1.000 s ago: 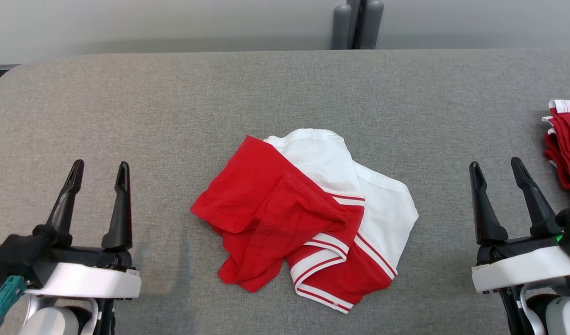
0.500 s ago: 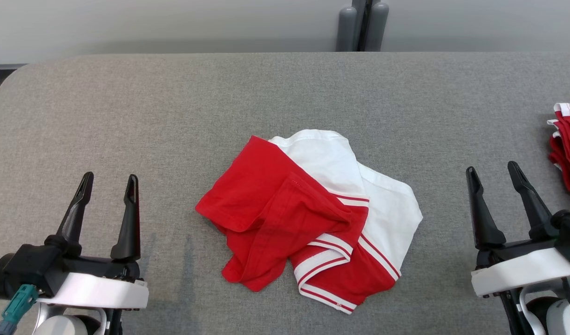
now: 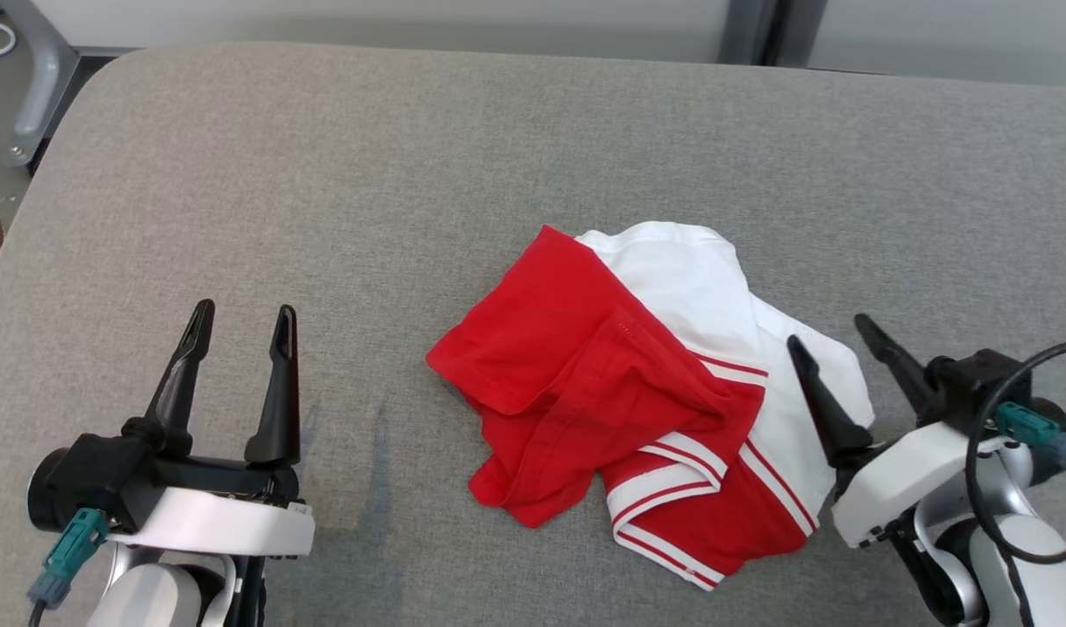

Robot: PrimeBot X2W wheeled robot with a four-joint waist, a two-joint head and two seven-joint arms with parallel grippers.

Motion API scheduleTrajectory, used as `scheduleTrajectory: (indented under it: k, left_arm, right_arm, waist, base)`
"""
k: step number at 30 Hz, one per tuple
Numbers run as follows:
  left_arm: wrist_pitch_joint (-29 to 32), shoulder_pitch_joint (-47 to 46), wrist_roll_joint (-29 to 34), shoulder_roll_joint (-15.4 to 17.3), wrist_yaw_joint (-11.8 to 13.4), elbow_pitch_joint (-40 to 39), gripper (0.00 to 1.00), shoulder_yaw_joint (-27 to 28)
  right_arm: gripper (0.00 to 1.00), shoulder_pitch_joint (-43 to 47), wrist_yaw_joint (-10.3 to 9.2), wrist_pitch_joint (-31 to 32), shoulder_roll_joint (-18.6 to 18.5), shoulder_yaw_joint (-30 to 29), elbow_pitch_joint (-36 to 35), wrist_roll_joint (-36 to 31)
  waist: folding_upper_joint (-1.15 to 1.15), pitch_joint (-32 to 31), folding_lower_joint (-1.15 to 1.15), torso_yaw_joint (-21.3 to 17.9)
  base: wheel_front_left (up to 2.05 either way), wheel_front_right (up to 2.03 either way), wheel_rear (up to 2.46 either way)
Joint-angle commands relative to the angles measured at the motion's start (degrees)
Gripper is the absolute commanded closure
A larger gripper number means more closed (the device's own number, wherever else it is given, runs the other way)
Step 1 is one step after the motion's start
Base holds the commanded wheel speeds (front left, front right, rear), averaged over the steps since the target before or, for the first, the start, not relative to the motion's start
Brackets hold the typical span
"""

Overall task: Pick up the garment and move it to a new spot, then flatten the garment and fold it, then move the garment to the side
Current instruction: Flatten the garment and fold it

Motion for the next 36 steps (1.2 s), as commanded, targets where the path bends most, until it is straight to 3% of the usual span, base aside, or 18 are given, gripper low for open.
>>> scheduleTrajectory:
  k: [1,12,13,14,15,23,36]
  left_arm:
    - [-0.43,-1.49,0.31,-0.16,-0.39,0.53,0.0,-0.14]
    - [-1.15,-3.92,1.1,-1.79,-2.02,2.73,0.0,-0.08]
    - [-1.19,-4.02,1.3,-1.71,-2.26,2.82,0.0,-0.1]
    - [-1.19,-4.08,2.02,-1.46,-2.11,3.04,0.0,-0.19]
    - [-1.23,-4.21,1.97,-1.59,-2.16,3.12,0.0,-0.09]
    - [-1.29,-4.54,2.81,-2.41,-2.61,3.72,0.0,0.59]
    - [-1.32,-3.24,3.81,-2.39,-2.7,3.28,0.0,2.06]
  right_arm:
    - [0.0,-1.14,0.02,0.51,-0.78,1.53,1.69,1.51]
    - [0.0,-7.95,0.02,0.01,-3.28,9.1,12.73,7.23]
    - [0.53,-8.44,0.02,-0.33,-3.35,9.56,13.23,7.41]
    - [0.73,-8.76,0.02,-0.57,-3.39,10.07,13.55,7.86]
    - [1.0,-9.11,0.02,-0.59,-3.18,10.45,14.01,8.8]
    - [1.0,-11.35,0.02,-4.25,-4.5,9.99,12.3,9.45]
    - [1.0,-7.28,0.02,-5.24,-3.07,-3.6,-2.91,0.59]
  waist:
    - [0.0,1.19,0.0,1.42]
    - [0.0,3.64,0.0,3.39]
    - [0.0,3.75,0.0,3.42]
    - [0.0,3.85,0.0,3.4]
    - [0.0,3.93,0.0,3.32]
    - [0.0,3.95,0.0,2.39]
    - [0.0,3.27,0.0,-0.4]
  base:
    - [0.0,0.0,0.0]
    - [0.0,0.0,0.0]
    - [0.0,0.0,0.0]
    - [0.0,0.0,0.0]
    - [0.0,0.0,0.0]
    - [0.0,0.0,0.0]
    - [0.0,0.0,0.0]
